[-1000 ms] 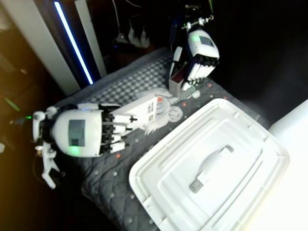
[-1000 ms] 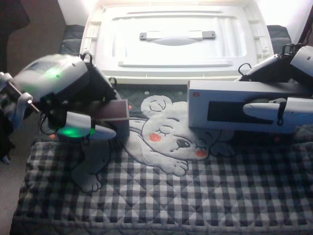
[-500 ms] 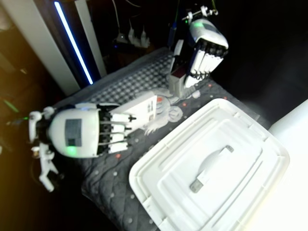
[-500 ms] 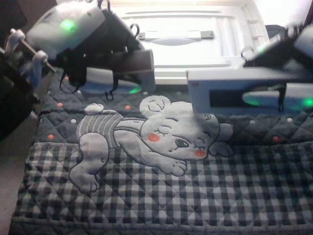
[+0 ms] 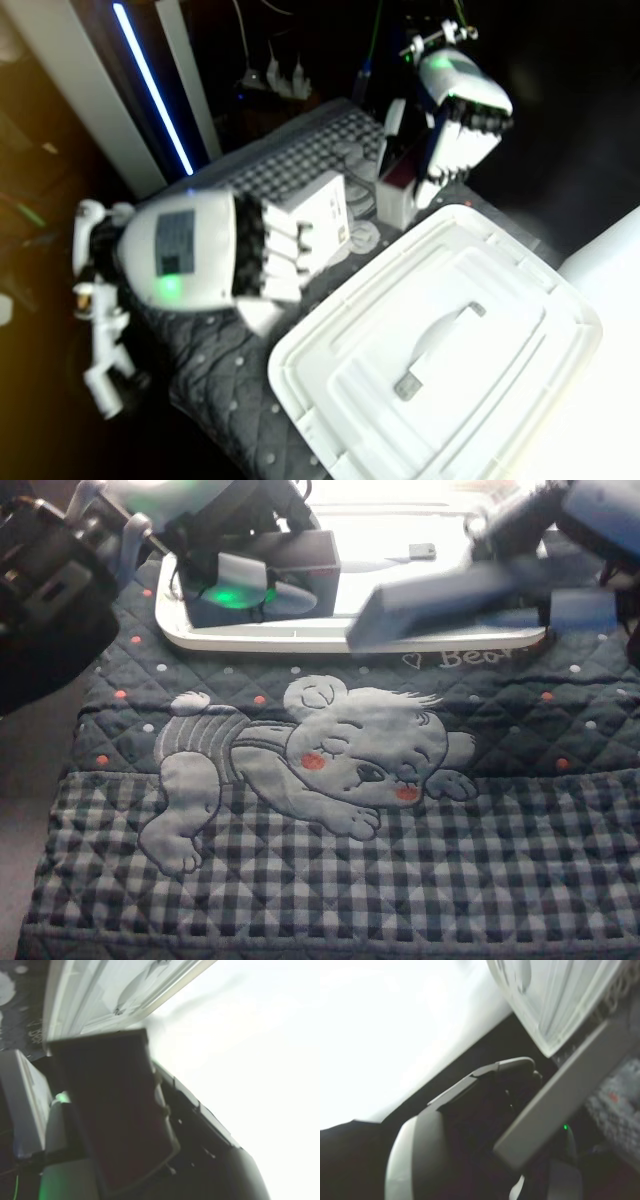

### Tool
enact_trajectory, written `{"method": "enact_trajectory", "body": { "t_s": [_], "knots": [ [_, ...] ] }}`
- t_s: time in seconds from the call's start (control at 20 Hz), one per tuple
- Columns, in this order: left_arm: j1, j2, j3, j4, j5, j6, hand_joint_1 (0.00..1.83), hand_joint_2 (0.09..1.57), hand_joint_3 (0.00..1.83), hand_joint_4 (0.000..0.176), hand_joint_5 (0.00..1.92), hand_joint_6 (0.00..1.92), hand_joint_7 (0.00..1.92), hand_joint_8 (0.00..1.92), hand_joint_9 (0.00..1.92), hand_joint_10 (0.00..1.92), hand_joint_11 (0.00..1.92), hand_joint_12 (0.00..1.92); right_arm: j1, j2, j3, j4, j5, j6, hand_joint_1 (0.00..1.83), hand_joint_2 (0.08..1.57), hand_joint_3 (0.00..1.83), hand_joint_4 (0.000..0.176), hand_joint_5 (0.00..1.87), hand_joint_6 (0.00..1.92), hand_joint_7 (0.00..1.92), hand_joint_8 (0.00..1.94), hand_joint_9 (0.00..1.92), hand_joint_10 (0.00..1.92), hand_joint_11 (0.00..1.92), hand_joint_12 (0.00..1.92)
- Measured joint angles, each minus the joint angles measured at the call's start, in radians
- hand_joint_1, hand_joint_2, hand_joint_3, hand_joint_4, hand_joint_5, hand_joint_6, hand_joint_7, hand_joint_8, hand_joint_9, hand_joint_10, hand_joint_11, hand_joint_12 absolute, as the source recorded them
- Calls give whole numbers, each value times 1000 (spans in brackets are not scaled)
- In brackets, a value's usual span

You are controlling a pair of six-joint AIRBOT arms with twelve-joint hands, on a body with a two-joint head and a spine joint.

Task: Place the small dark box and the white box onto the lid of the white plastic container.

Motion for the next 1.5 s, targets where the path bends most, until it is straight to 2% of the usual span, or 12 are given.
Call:
{"method": "enact_trajectory", "body": {
  "t_s": [0.05,0.3,0.4,0.45,0.5,0.55,0.6,0.65,0.7,0.75,0.8,1.5],
  "knots": [
    [-19,-22,37,-2,29,0,1407,979,0,0,1329,312,1524,10,1340,665,1276,1081,34,-9,14,-3,-17,-27,1388,1083,3,0,944,887,1111,803,955,1124,870,783],
    [-124,-116,164,23,165,2,1406,1006,0,0,1130,776,1412,0,1176,841,1094,1057,97,-89,100,-48,-145,-29,1372,1141,0,0,811,1021,983,1011,876,1298,795,1069],
    [-174,-142,188,50,235,1,1404,1002,0,0,1246,550,1398,13,1123,889,941,1175,171,-113,137,-81,-248,-29,1357,1191,2,0,722,1080,886,1201,781,1448,782,1278],
    [-203,-151,199,59,265,3,1401,1031,0,0,1133,712,1221,411,1131,904,980,1085,209,-117,155,-81,-286,-29,1369,1157,0,0,900,802,870,1216,858,1442,799,1421],
    [-217,-153,206,58,278,11,1401,1031,0,0,1133,712,1221,411,1131,904,980,1085,223,-119,167,-77,-298,-29,1369,1157,0,0,900,802,870,1216,858,1442,799,1421],
    [-226,-153,214,44,286,29,1281,1085,0,0,1060,963,1026,756,918,552,627,1109,230,-125,184,-74,-314,-28,1376,1137,0,0,874,852,938,1092,919,1364,855,1342],
    [-227,-152,216,19,294,60,1182,1123,3,0,949,1036,733,333,701,257,390,1047,230,-129,200,-71,-340,-26,1366,1142,3,0,808,1055,949,1029,914,1315,752,1256],
    [-227,-152,215,11,317,87,1140,1019,0,0,846,446,463,88,382,65,87,980,229,-132,208,-70,-371,-23,1280,1139,1,0,523,395,521,357,401,497,150,933],
    [-227,-152,215,-2,349,95,1065,998,0,23,548,136,253,17,160,12,17,501,229,-134,207,-72,-403,-19,1212,1092,0,14,379,113,338,94,214,151,29,469],
    [-227,-152,215,-2,362,98,1051,938,0,136,228,33,74,8,31,2,3,99,229,-137,206,-74,-408,-16,1104,1015,0,113,177,23,67,18,42,29,5,93],
    [-227,-151,211,-5,358,98,973,880,0,169,46,0,2,0,0,0,0,3,229,-137,203,-70,-398,-13,994,986,0,173,20,0,2,0,1,0,0,3],
    [-157,-20,39,-17,246,101,862,874,4,176,3,1,0,0,0,0,0,0,230,7,52,-113,-365,-13,765,712,0,176,0,0,0,0,0,0,0,0]
  ]
}}
